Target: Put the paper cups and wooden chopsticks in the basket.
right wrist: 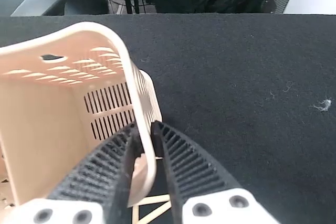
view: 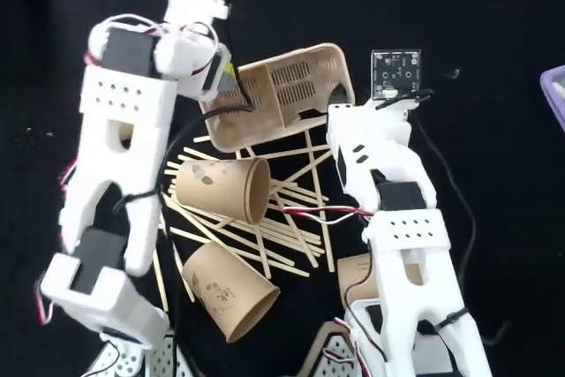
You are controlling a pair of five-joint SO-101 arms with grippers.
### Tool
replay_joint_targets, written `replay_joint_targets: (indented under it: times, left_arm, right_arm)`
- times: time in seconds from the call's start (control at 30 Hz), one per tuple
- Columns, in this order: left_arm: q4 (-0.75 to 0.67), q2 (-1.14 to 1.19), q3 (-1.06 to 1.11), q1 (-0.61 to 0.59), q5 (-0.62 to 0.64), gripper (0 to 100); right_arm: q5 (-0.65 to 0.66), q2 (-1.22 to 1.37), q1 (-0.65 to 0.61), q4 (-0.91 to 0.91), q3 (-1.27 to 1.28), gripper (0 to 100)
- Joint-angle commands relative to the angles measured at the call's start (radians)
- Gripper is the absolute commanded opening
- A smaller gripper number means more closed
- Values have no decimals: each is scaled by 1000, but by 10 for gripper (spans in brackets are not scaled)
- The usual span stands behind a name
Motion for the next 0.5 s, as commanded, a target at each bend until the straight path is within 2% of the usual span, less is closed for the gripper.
replay_joint_targets:
  times: [0.0,0.3,0.47]
  left_arm:
    - [64,-74,-13,-10,11,228]
    - [75,-84,162,-30,11,223]
    - [-29,-84,269,-38,34,223]
  right_arm:
    - [-6,22,-15,-68,-18,10]
    - [-6,119,-14,-75,-85,11]
    - [-6,163,-15,-75,-111,11]
